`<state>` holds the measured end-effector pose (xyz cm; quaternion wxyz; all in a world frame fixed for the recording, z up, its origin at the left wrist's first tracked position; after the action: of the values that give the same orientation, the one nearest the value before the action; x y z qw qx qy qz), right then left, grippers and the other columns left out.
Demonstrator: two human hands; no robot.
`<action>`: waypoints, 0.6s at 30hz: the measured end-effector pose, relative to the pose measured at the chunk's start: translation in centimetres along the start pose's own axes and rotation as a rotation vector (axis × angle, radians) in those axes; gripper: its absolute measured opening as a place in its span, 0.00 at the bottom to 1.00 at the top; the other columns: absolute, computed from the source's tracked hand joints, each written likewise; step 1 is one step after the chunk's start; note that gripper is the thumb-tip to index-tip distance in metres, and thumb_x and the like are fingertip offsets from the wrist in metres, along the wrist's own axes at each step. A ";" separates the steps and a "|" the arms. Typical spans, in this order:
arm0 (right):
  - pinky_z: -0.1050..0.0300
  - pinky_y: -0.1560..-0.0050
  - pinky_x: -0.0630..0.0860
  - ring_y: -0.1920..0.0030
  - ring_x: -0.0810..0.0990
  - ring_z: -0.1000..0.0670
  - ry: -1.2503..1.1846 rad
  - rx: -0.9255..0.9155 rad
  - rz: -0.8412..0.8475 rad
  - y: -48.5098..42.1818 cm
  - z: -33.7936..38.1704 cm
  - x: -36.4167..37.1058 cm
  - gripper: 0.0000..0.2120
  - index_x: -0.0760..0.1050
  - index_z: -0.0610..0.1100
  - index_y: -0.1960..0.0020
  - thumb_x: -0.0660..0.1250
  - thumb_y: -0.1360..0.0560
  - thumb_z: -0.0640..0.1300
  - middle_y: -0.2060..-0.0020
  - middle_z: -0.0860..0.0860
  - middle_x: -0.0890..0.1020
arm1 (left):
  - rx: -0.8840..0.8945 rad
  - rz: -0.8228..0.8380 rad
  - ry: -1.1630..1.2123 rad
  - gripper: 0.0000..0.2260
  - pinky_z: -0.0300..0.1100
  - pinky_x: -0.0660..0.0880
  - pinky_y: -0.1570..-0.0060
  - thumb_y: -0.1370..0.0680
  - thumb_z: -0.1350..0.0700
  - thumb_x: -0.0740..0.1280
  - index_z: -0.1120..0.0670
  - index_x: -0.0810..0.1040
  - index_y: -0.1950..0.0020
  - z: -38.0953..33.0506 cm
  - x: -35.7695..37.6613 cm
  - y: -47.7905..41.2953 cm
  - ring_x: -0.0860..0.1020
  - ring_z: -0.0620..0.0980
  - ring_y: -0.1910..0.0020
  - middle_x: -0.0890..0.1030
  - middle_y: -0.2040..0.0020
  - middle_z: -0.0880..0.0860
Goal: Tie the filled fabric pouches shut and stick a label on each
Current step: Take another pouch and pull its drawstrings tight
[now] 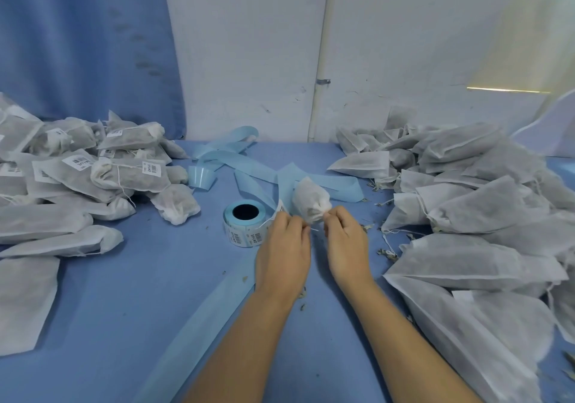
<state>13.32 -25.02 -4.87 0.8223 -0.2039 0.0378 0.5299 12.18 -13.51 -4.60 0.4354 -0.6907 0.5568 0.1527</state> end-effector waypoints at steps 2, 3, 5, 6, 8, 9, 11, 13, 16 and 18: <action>0.54 0.67 0.60 0.65 0.66 0.50 0.201 -0.078 -0.028 0.0 0.2 -0.2 0.15 0.62 0.46 0.68 0.58 0.23 0.41 0.72 0.53 0.69 | 0.020 -0.013 -0.049 0.12 0.39 0.68 0.62 0.17 0.52 0.56 0.56 0.76 0.46 -0.1 -0.1 0.0 0.74 0.48 0.54 0.71 0.45 0.50; 0.56 0.67 0.58 0.64 0.66 0.50 0.282 -0.109 -0.027 0.0 0.3 -0.2 0.15 0.63 0.47 0.68 0.58 0.23 0.41 0.71 0.53 0.69 | 0.034 -0.025 -0.057 0.11 0.38 0.66 0.63 0.17 0.52 0.56 0.56 0.76 0.46 -0.2 -0.1 0.0 0.74 0.48 0.54 0.70 0.43 0.50; 0.56 0.66 0.57 0.60 0.67 0.51 0.401 -0.151 -0.012 0.2 0.2 0.0 0.12 0.68 0.47 0.65 0.59 0.23 0.43 0.68 0.55 0.72 | 0.058 -0.043 -0.031 0.11 0.37 0.65 0.64 0.18 0.54 0.58 0.57 0.76 0.46 -0.4 -0.2 0.0 0.76 0.47 0.53 0.70 0.38 0.49; 0.56 0.65 0.57 0.58 0.67 0.52 0.426 -0.173 0.000 0.3 0.2 0.1 0.10 0.72 0.47 0.62 0.59 0.22 0.43 0.65 0.56 0.75 | 0.067 -0.049 -0.001 0.10 0.39 0.67 0.63 0.18 0.55 0.58 0.58 0.77 0.46 -0.5 -0.2 0.0 0.76 0.48 0.52 0.70 0.35 0.49; 0.58 0.61 0.59 0.54 0.69 0.53 0.430 -0.236 0.034 0.7 0.4 0.4 0.08 0.77 0.47 0.54 0.60 0.21 0.43 0.56 0.55 0.79 | 0.086 -0.074 0.067 0.09 0.46 0.73 0.60 0.18 0.57 0.59 0.59 0.78 0.47 -0.7 -0.3 0.1 0.78 0.50 0.49 0.70 0.31 0.48; 0.59 0.57 0.61 0.51 0.70 0.53 0.434 -0.277 0.044 0.9 0.6 0.5 0.09 0.79 0.47 0.49 0.60 0.21 0.42 0.51 0.54 0.81 | 0.097 -0.097 0.102 0.09 0.49 0.75 0.59 0.19 0.58 0.60 0.60 0.78 0.48 -0.8 -0.4 0.1 0.78 0.51 0.48 0.70 0.30 0.48; 0.62 0.49 0.65 0.41 0.72 0.52 0.464 -0.353 0.046 1.2 1.1 0.8 0.15 0.78 0.47 0.39 0.60 0.22 0.39 0.41 0.54 0.80 | 0.114 -0.141 0.171 0.08 0.49 0.76 0.60 0.19 0.58 0.60 0.58 0.79 0.49 -0.7 -0.7 0.1 0.78 0.47 0.48 0.69 0.28 0.44; 0.66 0.46 0.63 0.36 0.71 0.52 0.473 -0.397 0.028 1.6 1.4 0.8 0.19 0.76 0.45 0.35 0.61 0.24 0.35 0.35 0.53 0.77 | 0.120 -0.147 0.239 0.07 0.45 0.75 0.61 0.19 0.59 0.60 0.55 0.78 0.50 -0.4 -0.7 0.0 0.76 0.39 0.50 0.66 0.28 0.37; 0.70 0.44 0.60 0.35 0.71 0.51 0.444 -0.411 -0.029 1.7 1.6 0.4 0.23 0.75 0.43 0.33 0.62 0.27 0.32 0.33 0.52 0.75 | 0.111 -0.104 0.317 0.08 0.35 0.72 0.54 0.19 0.57 0.60 0.52 0.79 0.45 -0.2 -0.3 0.0 0.69 0.29 0.46 0.66 0.30 0.35; 0.75 0.42 0.57 0.34 0.70 0.52 0.407 -0.401 -0.050 1.6 1.6 0.2 0.25 0.73 0.43 0.31 0.62 0.27 0.31 0.32 0.52 0.74 | 0.113 -0.109 0.297 0.10 0.36 0.72 0.51 0.19 0.56 0.60 0.53 0.78 0.42 -0.2 -0.1 0.0 0.71 0.34 0.43 0.71 0.33 0.41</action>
<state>11.72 -23.60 -3.92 0.7538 -0.4656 0.0916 0.4545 12.04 -13.62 -4.41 0.3942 -0.7090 0.5846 -0.0064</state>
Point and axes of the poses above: each hand's wrist, its own y-axis away from the middle knuckle, its own x-axis out of the palm, z = x × y, the point moved 4 cm from there along -y, towards the middle knuckle
